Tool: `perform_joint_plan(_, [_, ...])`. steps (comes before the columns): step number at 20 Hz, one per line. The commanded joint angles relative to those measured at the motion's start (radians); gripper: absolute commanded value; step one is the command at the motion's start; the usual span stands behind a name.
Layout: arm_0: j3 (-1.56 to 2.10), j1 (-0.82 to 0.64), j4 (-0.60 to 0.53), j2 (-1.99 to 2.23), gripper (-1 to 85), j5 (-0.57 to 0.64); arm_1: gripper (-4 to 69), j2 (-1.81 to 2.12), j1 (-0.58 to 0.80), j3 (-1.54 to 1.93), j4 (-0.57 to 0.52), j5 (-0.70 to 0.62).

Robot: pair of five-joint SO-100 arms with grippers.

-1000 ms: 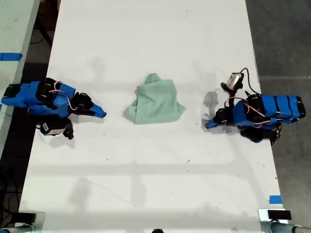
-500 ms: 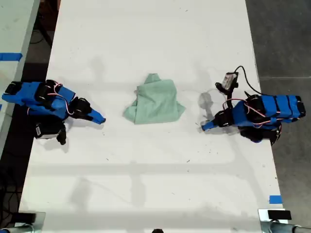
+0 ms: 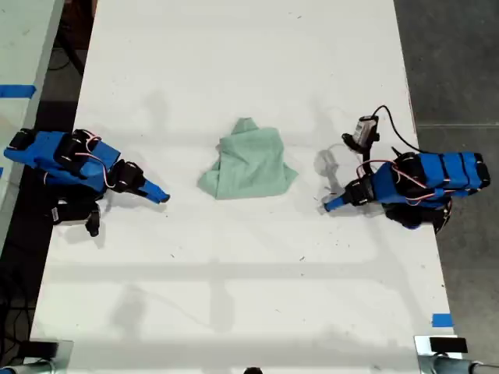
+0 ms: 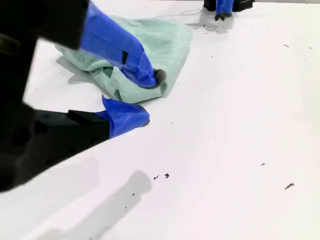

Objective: Fold t shirt

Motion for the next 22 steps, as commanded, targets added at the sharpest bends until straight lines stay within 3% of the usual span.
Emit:
perform_joint_plan(1, [0.002, -0.014, -0.008, 0.008, 10.4, 0.003, 13.0, 0.009, 0.005, 0.035, 0.003, 0.005])
perform_joint_plan(13, [-0.002, -0.031, -0.008, 0.008, 11.0, 0.0, 13.0, 0.009, 0.005, 0.035, 0.003, 0.006])
perform_joint_plan(17, [0.0, -0.071, -0.034, 0.008, 11.0, 0.255, 13.0, 0.009, 0.005, 0.035, 0.003, 0.006])
perform_joint_plan(22, [-0.002, -0.081, -0.035, 0.008, 11.0, 0.27, 13.0, 0.009, 0.005, 0.035, 0.003, 0.006])
